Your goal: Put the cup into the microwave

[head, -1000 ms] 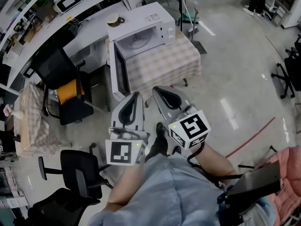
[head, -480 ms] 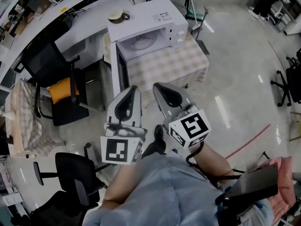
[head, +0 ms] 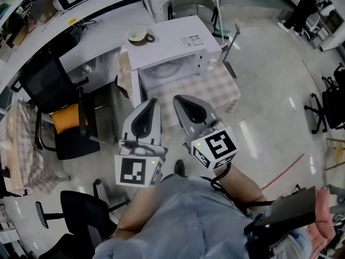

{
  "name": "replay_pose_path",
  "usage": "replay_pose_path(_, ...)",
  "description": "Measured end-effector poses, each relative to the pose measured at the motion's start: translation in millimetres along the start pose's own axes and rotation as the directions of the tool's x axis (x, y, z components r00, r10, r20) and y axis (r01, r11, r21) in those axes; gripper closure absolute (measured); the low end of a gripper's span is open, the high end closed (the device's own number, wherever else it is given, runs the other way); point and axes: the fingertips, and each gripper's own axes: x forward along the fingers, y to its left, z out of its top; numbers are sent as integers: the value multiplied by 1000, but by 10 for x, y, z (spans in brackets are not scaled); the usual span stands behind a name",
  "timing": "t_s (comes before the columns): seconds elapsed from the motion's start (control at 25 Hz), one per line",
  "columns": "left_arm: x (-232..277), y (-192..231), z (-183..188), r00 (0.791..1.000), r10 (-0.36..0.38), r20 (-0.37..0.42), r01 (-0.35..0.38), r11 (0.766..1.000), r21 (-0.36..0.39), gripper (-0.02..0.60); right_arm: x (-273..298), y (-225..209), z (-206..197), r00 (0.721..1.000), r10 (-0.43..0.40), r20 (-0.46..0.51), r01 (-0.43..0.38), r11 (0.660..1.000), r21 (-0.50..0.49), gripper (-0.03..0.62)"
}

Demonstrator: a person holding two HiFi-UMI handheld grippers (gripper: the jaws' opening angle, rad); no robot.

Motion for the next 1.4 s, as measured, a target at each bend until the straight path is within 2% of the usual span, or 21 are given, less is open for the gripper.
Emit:
replay_pose_path(0.32,291,168,-13,1000,-21,19,22,1000,-19,577,254,-196,96,1000,-24,-1,24,999,-33,594)
replay_pose_path(0.68,644,189,-179,1000,-16,-15,16,1000,-12,577,418,-586,96,1000,-23,19,23,999,-28,594)
replay_pose_path(0.88,907,358,-320,998,35,-56,-35,999,10,577,683,-818,11,1000,14,18,-14,1000,-13,594)
replay_pose_path(1.08,1429,535,-426,994,79,-79,-77,997,23,577,1069,-1243,28,998,57,8,-57,998,-28,594)
replay_pose_path(1.4,2089,840,-471,963,243,-115,-238,970,56,577,1652,-1799,46,979,200,-37,-201,979,-20,592)
